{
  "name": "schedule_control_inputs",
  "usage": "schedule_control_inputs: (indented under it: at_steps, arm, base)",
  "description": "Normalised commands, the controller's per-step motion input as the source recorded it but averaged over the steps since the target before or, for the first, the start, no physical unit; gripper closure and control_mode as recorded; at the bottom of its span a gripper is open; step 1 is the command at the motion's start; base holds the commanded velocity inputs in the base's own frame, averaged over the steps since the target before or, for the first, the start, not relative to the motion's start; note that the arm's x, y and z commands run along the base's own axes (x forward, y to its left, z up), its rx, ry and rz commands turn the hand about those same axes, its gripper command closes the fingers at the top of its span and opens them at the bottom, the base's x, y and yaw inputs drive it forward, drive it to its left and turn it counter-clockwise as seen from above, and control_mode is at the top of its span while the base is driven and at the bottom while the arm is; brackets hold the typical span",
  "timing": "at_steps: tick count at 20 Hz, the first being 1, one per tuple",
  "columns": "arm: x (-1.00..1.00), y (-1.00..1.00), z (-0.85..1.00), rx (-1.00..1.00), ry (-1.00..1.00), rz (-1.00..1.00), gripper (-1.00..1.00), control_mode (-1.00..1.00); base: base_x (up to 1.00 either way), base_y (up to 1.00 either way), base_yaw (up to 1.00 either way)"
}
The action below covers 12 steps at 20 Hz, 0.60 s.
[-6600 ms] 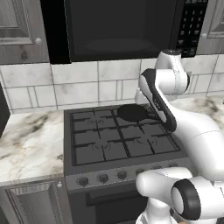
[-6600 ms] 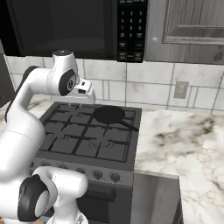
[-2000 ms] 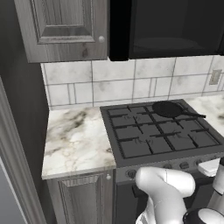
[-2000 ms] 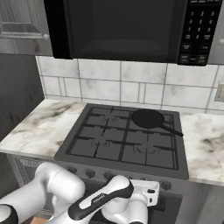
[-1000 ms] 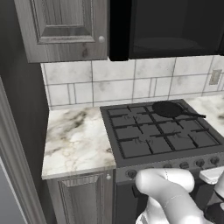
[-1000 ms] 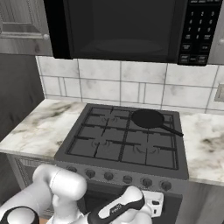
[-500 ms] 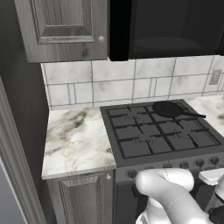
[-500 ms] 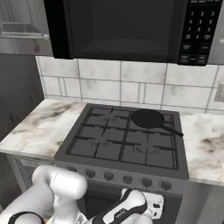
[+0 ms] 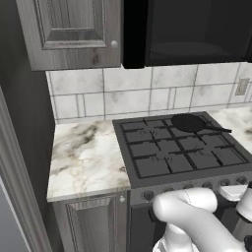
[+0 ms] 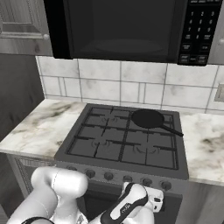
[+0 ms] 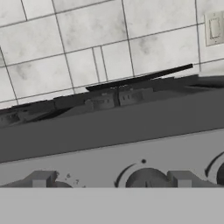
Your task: Turn on the rear right burner of the stove.
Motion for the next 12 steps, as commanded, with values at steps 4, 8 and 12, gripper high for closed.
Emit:
schedule_control_inputs:
  at_steps: [4,8,12]
  arm:
    - [0.26,0.00,-0.24,0.04,0.00,0.00,-1.00,-1.00]
    - [0.22,0.00,-0.26,0.04,0.00,0.00,-1.00,-1.00]
    - [0.24,-0.04,-0.23,0.05,0.00,0.00,-1.00,-1.00]
  base:
    - [0.00,0.00,0.00]
    - [0.00,0.00,0.00]
    - [0.00,0.00,0.00]
